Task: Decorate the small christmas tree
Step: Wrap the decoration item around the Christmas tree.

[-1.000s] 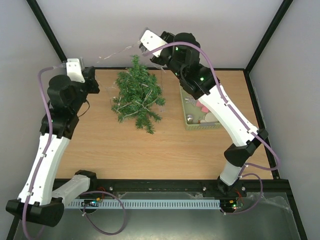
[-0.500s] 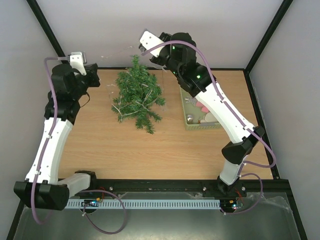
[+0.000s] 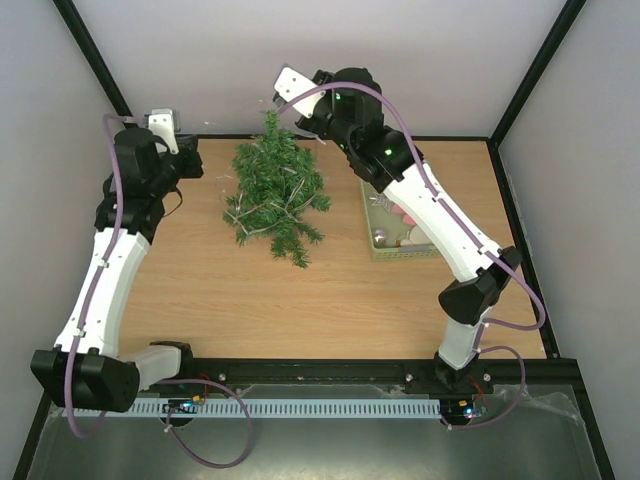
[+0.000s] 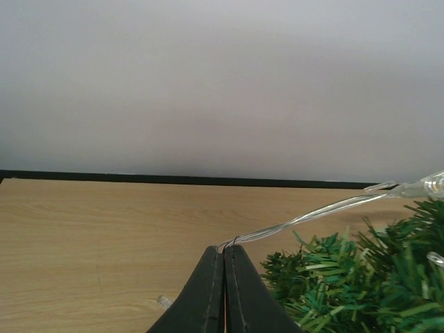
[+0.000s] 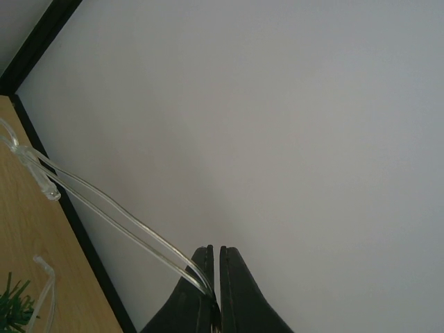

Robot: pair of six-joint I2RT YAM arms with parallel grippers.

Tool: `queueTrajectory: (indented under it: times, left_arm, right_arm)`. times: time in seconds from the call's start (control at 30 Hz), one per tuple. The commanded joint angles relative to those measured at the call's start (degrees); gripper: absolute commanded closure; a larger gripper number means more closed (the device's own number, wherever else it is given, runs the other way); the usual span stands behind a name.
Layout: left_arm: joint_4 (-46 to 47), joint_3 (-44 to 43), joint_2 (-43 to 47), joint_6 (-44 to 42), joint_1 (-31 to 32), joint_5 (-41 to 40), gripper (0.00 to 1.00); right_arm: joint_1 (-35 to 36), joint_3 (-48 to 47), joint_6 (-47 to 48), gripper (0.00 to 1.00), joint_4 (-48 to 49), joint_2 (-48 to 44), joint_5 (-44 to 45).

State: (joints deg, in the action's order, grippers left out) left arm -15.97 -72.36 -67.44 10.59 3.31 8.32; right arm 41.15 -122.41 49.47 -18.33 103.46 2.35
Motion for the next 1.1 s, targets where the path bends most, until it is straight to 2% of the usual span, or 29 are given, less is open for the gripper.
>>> queueTrajectory:
  times: [0.0, 0.17, 0.3, 0.57, 0.7, 0.83, 1.07]
  left_arm:
    - [-2.66, 0.01, -2.24, -1.60, -1.55, -6.56, 0.98]
    - [4.17, -2.61, -5.61, -1.24, -1.64, -0.13, 0.98]
    - [5.08, -7.45, -10.44, -0.43, -1.59, 1.58, 0.98]
    - [7.92, -11.15, -16.40, 1.52, -1.64, 7.27, 0.96]
    - [6.48, -12.90, -18.65, 2.75, -1.55, 12.40, 0.87]
    - [4.77, -13.19, -18.01, 2.73, -1.55, 15.69, 0.74]
    - [0.39, -12.20, -14.34, 1.50, -1.55, 17.06, 0.62]
  right_arm:
    - [-2.03, -1.38, -1.03, 0.98, 2.43, -0.59, 4.31]
    - [-3.07, -2.18, -2.62, 0.98, 2.53, 0.30, 5.17]
    - [-4.44, -2.85, -3.62, 0.98, 0.98, 1.09, 6.17]
    - [-8.52, -0.57, -7.65, 0.98, -1.19, 0.27, 7.08]
    - [-9.45, 1.17, -9.21, 0.98, -3.42, -0.37, 7.27]
    - [-10.59, 4.71, -11.10, 0.98, -4.08, -2.04, 6.75]
    - [-11.97, 6.70, -13.96, 0.98, -6.25, -2.80, 3.29]
